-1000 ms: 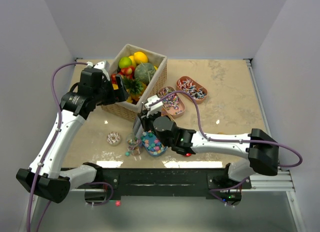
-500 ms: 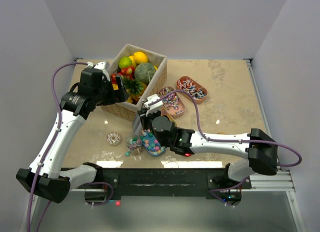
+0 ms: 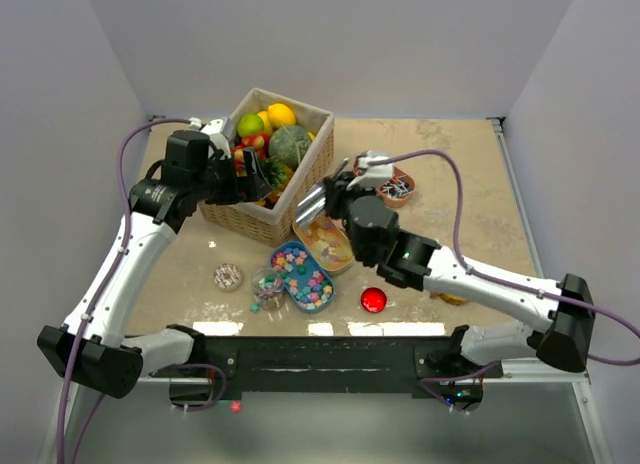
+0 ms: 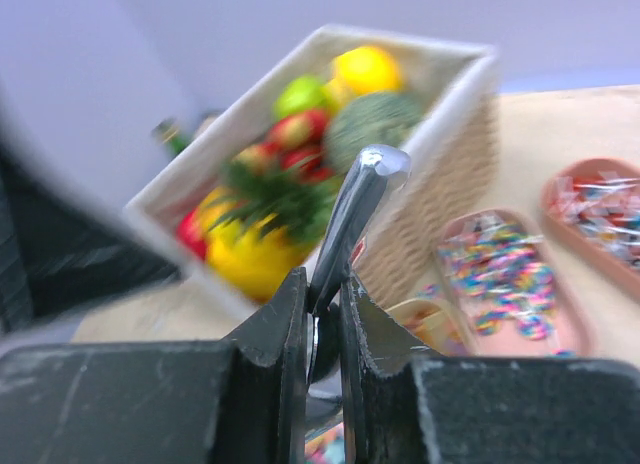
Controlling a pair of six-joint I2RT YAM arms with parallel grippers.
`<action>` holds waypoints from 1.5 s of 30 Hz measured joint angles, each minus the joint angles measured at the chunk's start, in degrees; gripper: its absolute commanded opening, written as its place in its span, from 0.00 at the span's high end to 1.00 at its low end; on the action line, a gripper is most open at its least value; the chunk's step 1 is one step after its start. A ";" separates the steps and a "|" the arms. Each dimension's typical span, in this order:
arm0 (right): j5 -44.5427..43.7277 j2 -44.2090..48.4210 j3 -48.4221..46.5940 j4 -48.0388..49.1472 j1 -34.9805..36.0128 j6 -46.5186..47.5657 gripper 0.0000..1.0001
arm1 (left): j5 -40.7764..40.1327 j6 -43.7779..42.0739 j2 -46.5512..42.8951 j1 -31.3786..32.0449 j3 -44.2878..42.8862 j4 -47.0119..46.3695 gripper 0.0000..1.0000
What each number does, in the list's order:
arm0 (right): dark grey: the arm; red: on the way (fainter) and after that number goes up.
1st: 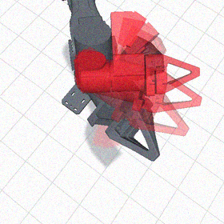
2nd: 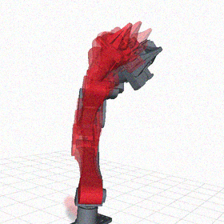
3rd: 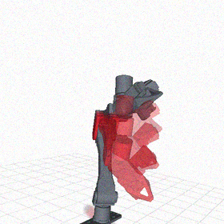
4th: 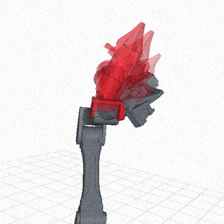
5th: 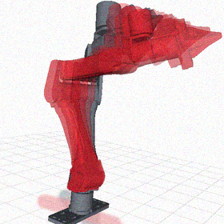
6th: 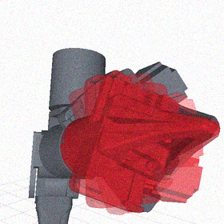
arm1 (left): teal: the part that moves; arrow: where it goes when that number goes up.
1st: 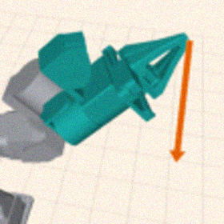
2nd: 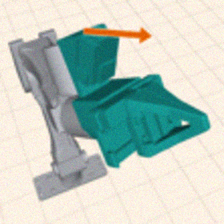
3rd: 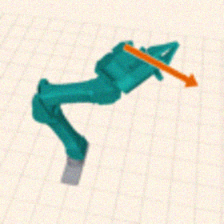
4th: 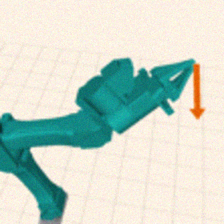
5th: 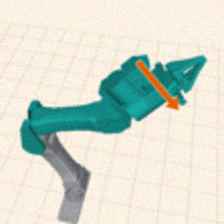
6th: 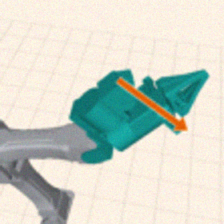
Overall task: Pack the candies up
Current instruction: Adjust the spatula.
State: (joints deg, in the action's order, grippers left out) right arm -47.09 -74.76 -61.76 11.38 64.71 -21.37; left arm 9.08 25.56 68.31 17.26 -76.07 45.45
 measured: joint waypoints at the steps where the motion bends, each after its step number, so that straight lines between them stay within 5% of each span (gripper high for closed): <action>1: -0.57 1.11 0.02 -1.62 -2.54 -1.70 1.00 | 1.07 -0.15 0.44 0.09 0.00 -0.96 0.04; 8: -7.04 2.86 -0.04 -7.78 -18.53 -6.64 1.00 | 4.24 -0.20 5.35 3.10 -1.68 -5.68 0.04; 13: -8.81 -7.19 -2.91 -9.64 -24.15 -6.40 1.00 | 5.55 -0.24 10.03 4.26 -5.55 -8.26 0.05; 19: -10.56 -21.77 -9.68 -13.07 -25.51 -4.70 1.00 | 5.77 -0.26 11.52 4.26 -7.61 -9.25 0.05; 29: -13.46 -32.76 -16.15 -24.79 -25.86 -10.71 1.00 | 5.11 -0.90 11.52 4.26 -8.02 -8.22 0.05; 45: -16.28 -38.18 -19.69 -28.81 -25.73 -16.61 1.00 | 4.15 -1.68 14.08 4.26 -10.19 -6.80 0.05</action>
State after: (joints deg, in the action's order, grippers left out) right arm -63.37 -112.95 -81.45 -17.43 38.98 -37.98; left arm 13.23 23.88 82.39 21.52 -86.26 38.65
